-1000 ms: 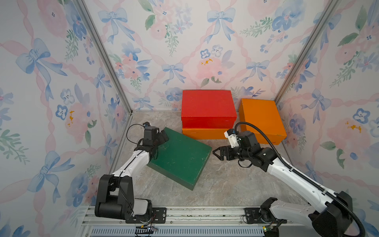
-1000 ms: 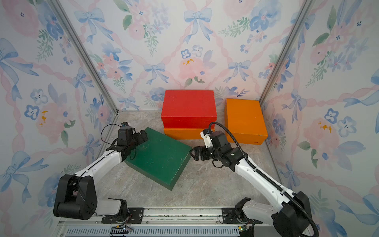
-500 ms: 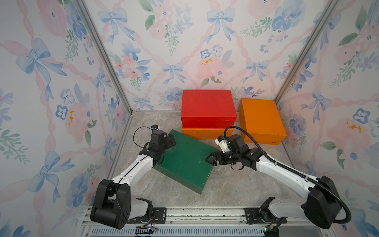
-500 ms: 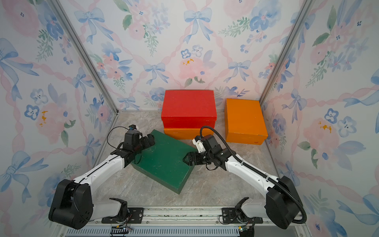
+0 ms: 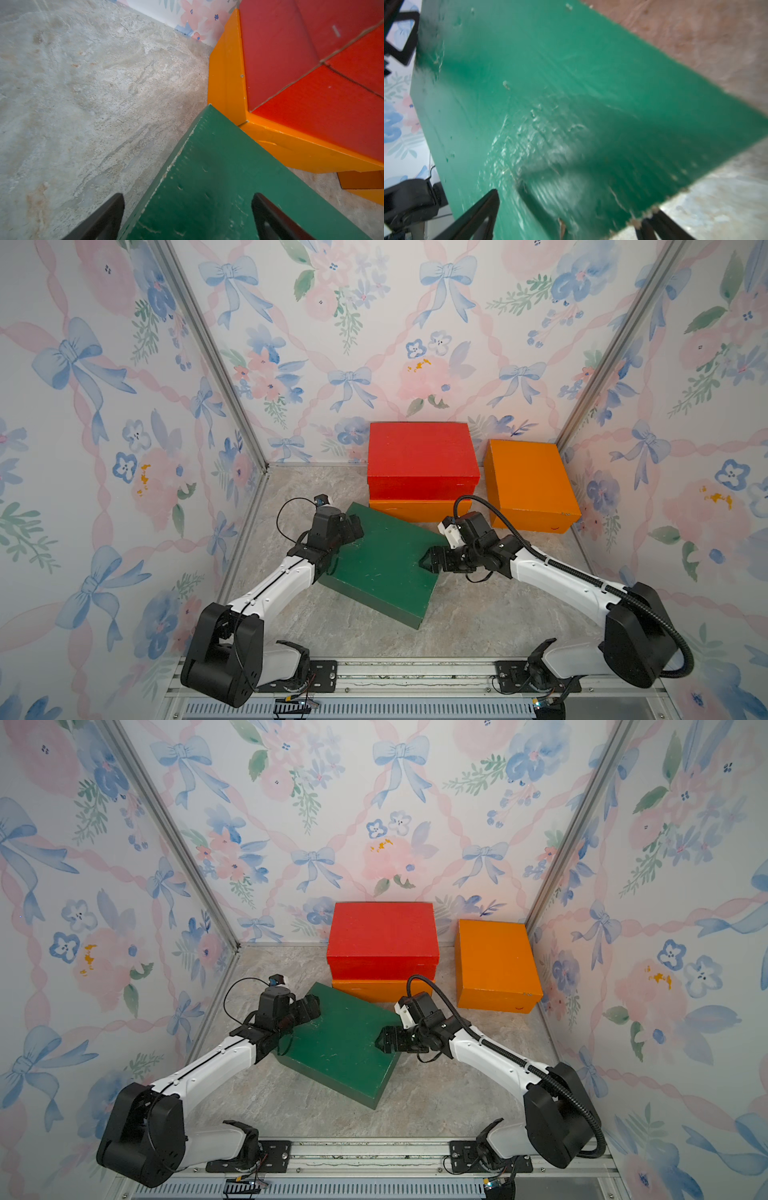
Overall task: Stack the shoeboxes
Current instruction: Move the shoebox to the center of the board.
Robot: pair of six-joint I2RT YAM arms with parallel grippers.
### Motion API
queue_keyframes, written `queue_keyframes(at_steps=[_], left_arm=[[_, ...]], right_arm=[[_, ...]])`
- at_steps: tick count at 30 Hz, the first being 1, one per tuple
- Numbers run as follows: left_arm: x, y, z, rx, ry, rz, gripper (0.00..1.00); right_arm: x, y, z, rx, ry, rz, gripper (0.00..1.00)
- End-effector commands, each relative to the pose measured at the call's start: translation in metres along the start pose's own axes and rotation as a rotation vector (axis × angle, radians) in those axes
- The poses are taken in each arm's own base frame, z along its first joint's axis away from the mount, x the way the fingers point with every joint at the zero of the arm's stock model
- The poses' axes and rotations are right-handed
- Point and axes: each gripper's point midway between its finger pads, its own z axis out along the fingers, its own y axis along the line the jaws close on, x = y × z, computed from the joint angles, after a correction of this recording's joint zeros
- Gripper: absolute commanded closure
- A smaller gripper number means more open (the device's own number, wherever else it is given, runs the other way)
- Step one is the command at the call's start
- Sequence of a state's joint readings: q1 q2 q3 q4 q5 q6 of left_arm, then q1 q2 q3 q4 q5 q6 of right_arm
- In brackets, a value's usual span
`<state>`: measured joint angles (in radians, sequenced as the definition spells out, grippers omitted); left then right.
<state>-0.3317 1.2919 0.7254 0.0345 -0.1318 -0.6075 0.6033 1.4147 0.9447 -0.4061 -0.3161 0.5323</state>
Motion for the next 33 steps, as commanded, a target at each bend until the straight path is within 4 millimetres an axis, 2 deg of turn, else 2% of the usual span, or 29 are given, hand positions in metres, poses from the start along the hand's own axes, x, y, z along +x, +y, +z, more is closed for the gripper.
queue_keyframes(at_steps=[1,2,3,14,23,33], left_arm=[[0.047,-0.013,0.000,0.069,0.161,-0.016,0.02],[0.048,-0.016,-0.001,0.075,0.163,-0.013,0.02],[0.061,-0.011,-0.001,0.067,0.187,-0.008,0.02],[0.076,-0.035,-0.010,0.143,0.220,0.015,0.02],[0.093,-0.054,-0.011,0.185,0.250,0.031,0.02],[0.103,-0.084,-0.014,0.257,0.258,0.035,0.02]], right_arm=[[-0.026,0.001,-0.007,-0.014,-0.050,0.009,0.03],[-0.029,-0.003,-0.008,-0.011,-0.053,0.017,0.03],[-0.032,-0.006,-0.009,-0.009,-0.056,0.023,0.03],[-0.048,-0.022,-0.012,0.008,-0.076,0.045,0.03],[-0.068,-0.044,-0.028,0.038,-0.124,0.069,0.03],[-0.076,-0.063,-0.036,0.052,-0.148,0.107,0.03]])
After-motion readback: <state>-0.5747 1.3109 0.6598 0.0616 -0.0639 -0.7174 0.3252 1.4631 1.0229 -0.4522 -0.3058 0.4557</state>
